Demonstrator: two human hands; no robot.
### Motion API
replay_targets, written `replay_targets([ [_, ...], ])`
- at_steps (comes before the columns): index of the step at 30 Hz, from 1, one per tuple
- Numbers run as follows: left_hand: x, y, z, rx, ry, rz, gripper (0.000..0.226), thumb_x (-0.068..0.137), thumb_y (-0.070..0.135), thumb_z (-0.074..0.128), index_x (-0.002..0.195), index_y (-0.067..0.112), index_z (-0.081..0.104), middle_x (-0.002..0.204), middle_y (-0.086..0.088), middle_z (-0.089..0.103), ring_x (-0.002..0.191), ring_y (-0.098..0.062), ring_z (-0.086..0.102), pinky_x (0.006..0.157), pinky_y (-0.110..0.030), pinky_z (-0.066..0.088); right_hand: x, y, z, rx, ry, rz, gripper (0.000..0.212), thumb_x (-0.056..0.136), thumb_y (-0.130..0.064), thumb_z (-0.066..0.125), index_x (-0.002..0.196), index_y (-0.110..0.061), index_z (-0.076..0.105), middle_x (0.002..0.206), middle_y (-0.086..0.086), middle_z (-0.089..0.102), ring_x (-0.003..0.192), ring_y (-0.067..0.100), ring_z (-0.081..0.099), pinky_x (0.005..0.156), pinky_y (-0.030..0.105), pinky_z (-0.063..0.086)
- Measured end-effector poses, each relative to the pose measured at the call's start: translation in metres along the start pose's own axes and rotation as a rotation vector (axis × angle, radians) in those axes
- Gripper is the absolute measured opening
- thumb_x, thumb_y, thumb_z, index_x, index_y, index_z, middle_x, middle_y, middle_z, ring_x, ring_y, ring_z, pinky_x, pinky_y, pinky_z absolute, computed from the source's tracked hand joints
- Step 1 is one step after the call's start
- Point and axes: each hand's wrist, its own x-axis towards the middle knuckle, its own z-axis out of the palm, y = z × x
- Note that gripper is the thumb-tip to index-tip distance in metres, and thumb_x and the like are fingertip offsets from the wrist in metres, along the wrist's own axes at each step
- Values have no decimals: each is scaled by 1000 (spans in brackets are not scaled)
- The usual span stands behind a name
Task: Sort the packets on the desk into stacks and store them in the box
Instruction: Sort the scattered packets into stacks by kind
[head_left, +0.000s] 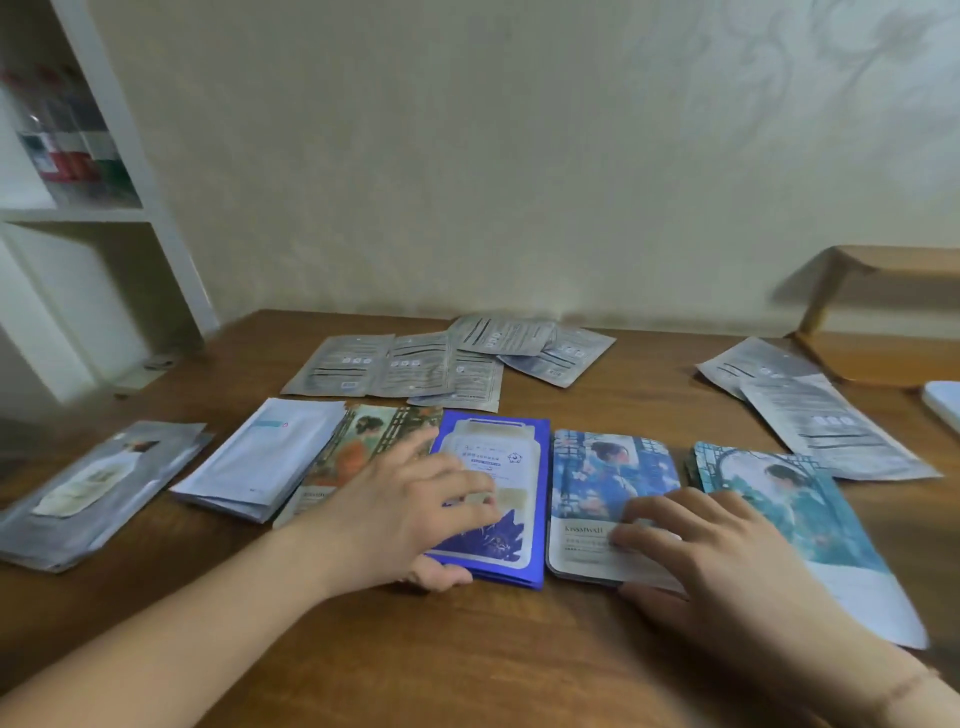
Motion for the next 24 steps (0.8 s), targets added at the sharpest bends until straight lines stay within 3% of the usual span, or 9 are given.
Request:
replay_targets([
  [6,9,-12,4,-8,-1,2,53,83,64,41,123,36,62,121,14,65,101,-8,65,99,-35,47,12,9,10,20,30,26,36,74,-59,56,98,-36,68,104,-15,66,86,17,66,63,33,49],
  [11,21,-21,13,-80,29,-48,50,83,58,54,126,34,60,125,10,63,104,-12,64,95,-33,48,28,18,15,15,32,65,35,75,-58,53,96,-35,69,102,-14,67,84,18,66,64,34,51],
  [13,28,-20,10,-85,23,-79,52,88,56,56,134,34,54,135,9,56,117,-14,58,103,-32,41,33,22,16,17,8,76,36,76,-58,50,96,-35,69,103,-14,68,84,19,67,65,35,51],
  [15,30,-18,8,-99,1,-143,57,94,57,49,146,36,37,152,10,38,136,-14,39,116,-33,22,34,23,16,23,-27,78,37,77,-59,49,97,-35,69,104,-14,68,86,19,67,67,36,51],
  [17,21,-20,0,-137,6,-206,64,92,65,44,149,40,28,158,13,24,144,-10,22,119,-34,10,36,21,13,16,-19,80,42,78,-62,48,100,-35,70,107,-13,68,90,20,68,68,37,51],
  [20,-26,-46,-14,-238,170,-414,67,88,71,40,146,41,34,154,15,32,142,-8,26,115,-33,21,48,8,6,68,117,97,49,81,-63,45,105,-30,71,108,-8,70,94,23,68,70,39,53],
  [22,-77,-79,-15,-220,256,-679,60,90,62,48,143,34,43,149,12,41,137,-11,36,108,-28,28,66,-11,5,138,199,89,51,86,-65,40,107,-29,71,109,-6,70,95,26,68,72,40,54],
  [24,-136,-111,-6,-203,213,-1007,56,92,52,54,142,27,46,147,9,43,134,-15,40,107,-30,31,90,-43,1,238,228,35,54,88,-66,37,106,-28,71,108,-6,70,92,26,69,72,42,56],
])
